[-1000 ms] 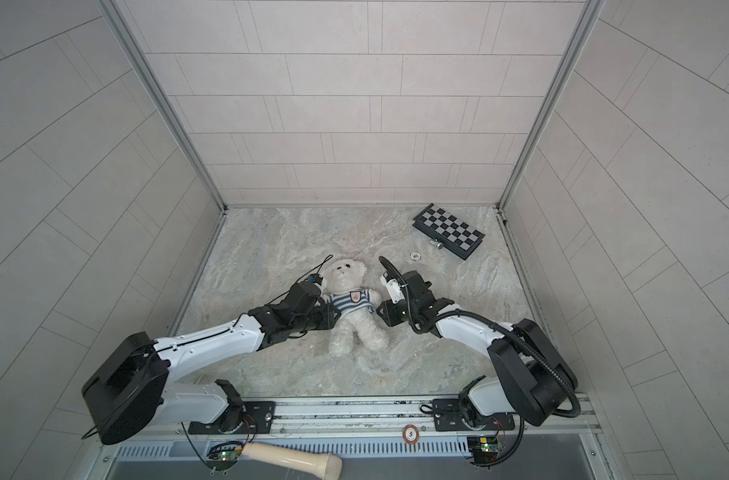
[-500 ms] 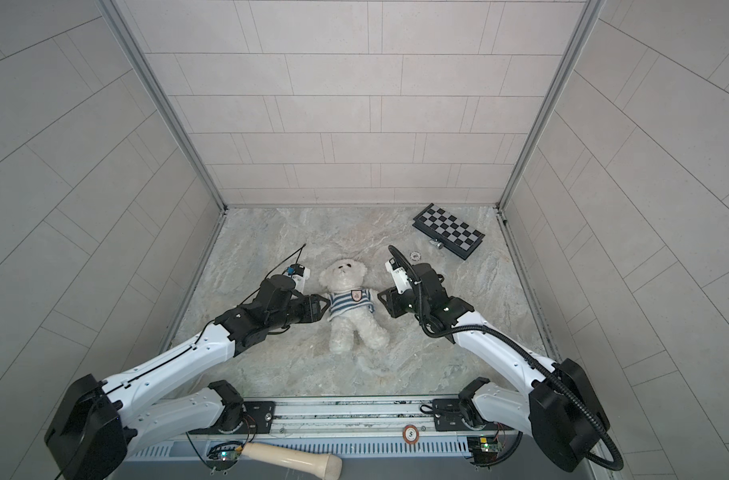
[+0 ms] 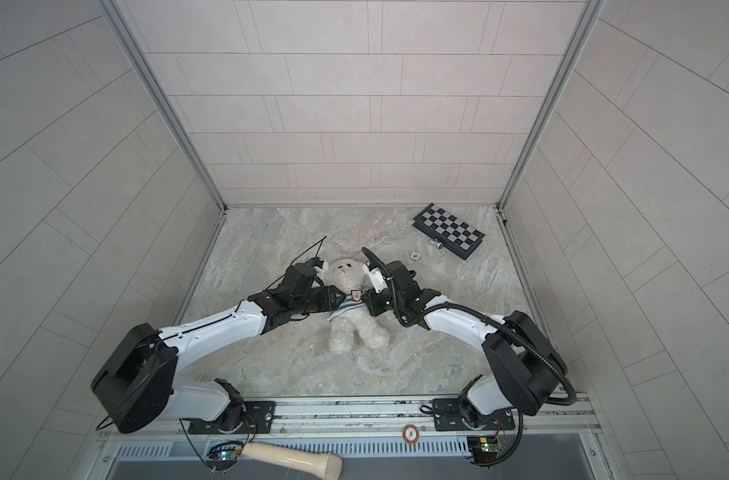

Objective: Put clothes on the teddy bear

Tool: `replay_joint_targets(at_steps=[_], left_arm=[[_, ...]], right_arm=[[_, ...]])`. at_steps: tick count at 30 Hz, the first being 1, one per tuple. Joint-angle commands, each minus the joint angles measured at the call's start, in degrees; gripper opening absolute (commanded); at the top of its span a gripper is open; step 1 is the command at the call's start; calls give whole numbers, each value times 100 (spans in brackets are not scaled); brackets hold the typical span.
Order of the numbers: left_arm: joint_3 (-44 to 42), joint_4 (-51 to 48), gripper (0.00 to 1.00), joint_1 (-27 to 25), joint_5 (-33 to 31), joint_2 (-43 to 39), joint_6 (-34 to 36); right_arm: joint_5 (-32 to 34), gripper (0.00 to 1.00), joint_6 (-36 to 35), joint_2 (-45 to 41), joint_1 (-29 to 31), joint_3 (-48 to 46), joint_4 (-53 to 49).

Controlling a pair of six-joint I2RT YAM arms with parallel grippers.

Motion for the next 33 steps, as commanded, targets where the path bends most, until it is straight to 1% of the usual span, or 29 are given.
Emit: replay_joint_targets(at_steps=[1, 5, 9, 13, 15, 18, 19, 21, 23, 24, 26, 27, 28, 29, 30, 33], left_arm=[[-151, 360, 41, 4, 22, 78, -71], [-359, 487, 39, 2, -38, 165, -62], [-506, 578, 38, 8, -157, 189, -38], [-525, 526, 38, 7, -257, 63, 50], [-534, 456, 44, 10, -372, -140, 130], [-549, 297, 65, 2, -636, -691, 396], [-572, 219, 73, 8, -751, -933, 525], [-602, 19, 85, 16, -992, -1383, 753], [-655, -282, 99, 32, -1483, -1895, 931], [-707, -394, 100, 68, -1738, -2180, 1014], [-770, -675, 100, 128, -2320, -2689, 1162], [-759, -891, 100, 152, -2702, -2940, 1272], [-743, -1140, 100, 157, -3305, -3163, 1292], [-735, -1304, 100, 159, -3896, -3331, 1273], [-772, -1300, 100, 223, -4221, -3504, 1427], [-893, -1004, 100, 462, -4730, -3797, 1845]], right_arm=[[114, 7, 104, 49, 101, -127, 325], [249, 3, 140, 70, 131, -507, 390], [279, 2, 249, 37, 138, -774, 398], [367, 2, 256, -322, 206, -792, 260], [473, 4, 219, -613, 237, -763, 131], [664, 12, 228, -1096, 220, -681, -68], [767, 15, 215, -1291, 212, -709, -95], [1102, 21, 164, -1674, 168, -792, -12], [1378, 28, 101, -2040, 38, -1089, -12], [1416, 33, 88, -2203, -116, -1153, -59], [1593, 54, 4, -2547, -423, -1327, -115], [1809, 73, -114, -2729, -527, -1413, -150], [2098, 99, -227, -2903, -608, -1507, -184], [2326, 99, -324, -3050, -696, -1593, -186], [2515, 99, -401, -3199, -827, -1708, -137], [2882, 99, -462, -3539, -1349, -1990, 23]])
